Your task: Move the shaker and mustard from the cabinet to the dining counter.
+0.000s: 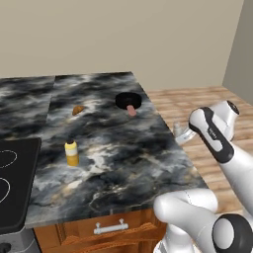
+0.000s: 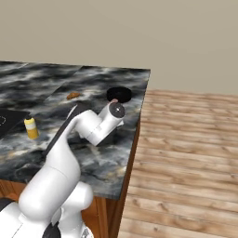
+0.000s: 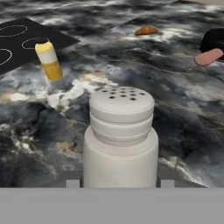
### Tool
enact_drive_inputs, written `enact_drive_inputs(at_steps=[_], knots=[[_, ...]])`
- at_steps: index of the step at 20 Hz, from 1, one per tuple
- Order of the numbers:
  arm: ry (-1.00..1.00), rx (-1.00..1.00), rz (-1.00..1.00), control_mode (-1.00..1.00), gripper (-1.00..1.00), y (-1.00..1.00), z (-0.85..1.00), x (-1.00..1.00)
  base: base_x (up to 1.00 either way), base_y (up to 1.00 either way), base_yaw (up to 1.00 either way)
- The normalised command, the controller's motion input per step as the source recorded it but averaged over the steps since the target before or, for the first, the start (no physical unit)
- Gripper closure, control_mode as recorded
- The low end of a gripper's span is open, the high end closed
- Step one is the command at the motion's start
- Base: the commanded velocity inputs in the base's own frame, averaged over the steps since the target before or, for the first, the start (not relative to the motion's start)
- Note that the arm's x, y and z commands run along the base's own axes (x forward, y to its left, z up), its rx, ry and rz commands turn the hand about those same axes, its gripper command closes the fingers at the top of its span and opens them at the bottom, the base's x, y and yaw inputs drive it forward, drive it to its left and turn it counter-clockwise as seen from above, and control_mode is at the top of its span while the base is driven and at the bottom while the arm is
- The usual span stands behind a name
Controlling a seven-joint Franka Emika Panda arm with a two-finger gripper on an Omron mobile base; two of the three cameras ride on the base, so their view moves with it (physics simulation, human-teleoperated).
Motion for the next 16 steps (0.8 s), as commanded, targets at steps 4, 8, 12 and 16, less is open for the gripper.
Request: enact_drive_inputs(at_steps=[4, 8, 12, 16], knots=[[0.02, 0.00, 0.00, -1.00, 1.00, 0.00, -0.43, 0.00, 0.00, 0.00, 0.00], [0.04, 0.00, 0.00, -1.00, 1.00, 0.00, -0.38, 0.00, 0.00, 0.00, 0.00], [0.06, 0.00, 0.00, -1.00, 1.00, 0.00, -0.41, 0.01, 0.00, 0.00, 0.00], [0.04, 0.00, 0.00, -1.00, 1.00, 0.00, -0.40, 0.00, 0.00, 0.00, 0.00]])
